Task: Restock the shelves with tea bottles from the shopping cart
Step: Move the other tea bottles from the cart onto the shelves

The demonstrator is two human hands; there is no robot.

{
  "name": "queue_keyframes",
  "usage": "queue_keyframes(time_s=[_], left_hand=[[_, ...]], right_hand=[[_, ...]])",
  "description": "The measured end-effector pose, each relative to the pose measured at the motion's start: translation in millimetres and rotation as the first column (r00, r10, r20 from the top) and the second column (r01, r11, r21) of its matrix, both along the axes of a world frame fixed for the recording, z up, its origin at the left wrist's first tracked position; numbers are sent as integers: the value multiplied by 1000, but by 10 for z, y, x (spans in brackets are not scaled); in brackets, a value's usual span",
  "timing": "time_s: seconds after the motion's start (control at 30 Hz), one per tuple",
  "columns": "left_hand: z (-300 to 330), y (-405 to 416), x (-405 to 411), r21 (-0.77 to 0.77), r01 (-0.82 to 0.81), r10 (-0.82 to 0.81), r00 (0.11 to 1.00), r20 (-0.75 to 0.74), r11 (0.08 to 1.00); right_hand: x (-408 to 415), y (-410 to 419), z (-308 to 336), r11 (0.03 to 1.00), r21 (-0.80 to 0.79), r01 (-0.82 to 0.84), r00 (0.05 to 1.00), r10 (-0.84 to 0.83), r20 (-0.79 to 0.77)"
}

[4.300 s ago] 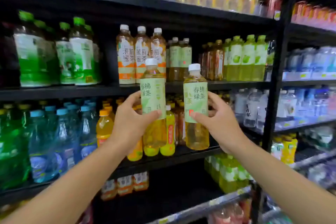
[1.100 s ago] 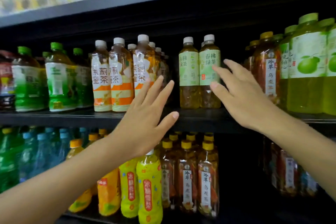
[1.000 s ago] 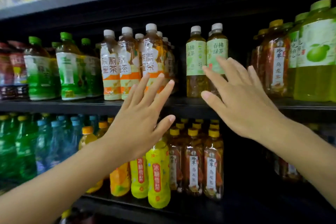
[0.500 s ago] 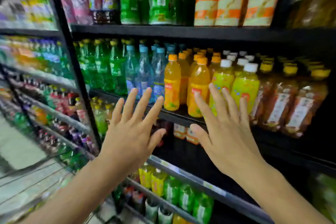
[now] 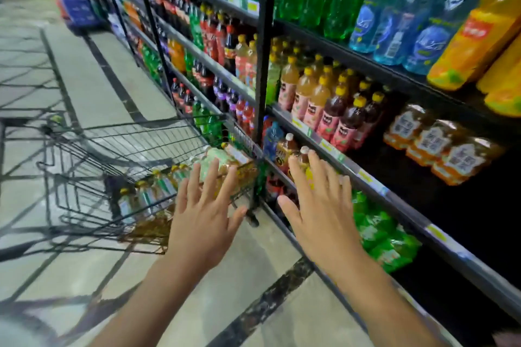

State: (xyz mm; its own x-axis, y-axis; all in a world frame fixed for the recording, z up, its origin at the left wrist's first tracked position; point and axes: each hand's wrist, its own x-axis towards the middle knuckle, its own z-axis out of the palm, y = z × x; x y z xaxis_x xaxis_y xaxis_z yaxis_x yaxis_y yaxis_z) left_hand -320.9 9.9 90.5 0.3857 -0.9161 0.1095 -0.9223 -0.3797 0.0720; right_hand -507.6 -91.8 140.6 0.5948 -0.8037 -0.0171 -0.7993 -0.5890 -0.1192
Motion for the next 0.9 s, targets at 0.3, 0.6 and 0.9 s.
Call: queue_keyframes(time_s=[0.3, 0.6, 0.9], left_hand=[[-415, 599, 511, 141, -255, 266, 962, -63, 956], [-621, 26, 606, 152, -394, 408, 910, -76, 907], [-724, -979, 910, 272, -463, 501, 860, -91, 844]], right_hand=[[731, 81, -592, 971, 129, -201, 979, 204, -13], [1170, -700, -921, 929, 182, -323, 945, 328, 0], [1594, -1833, -1316, 885, 274, -376, 923, 385, 22]])
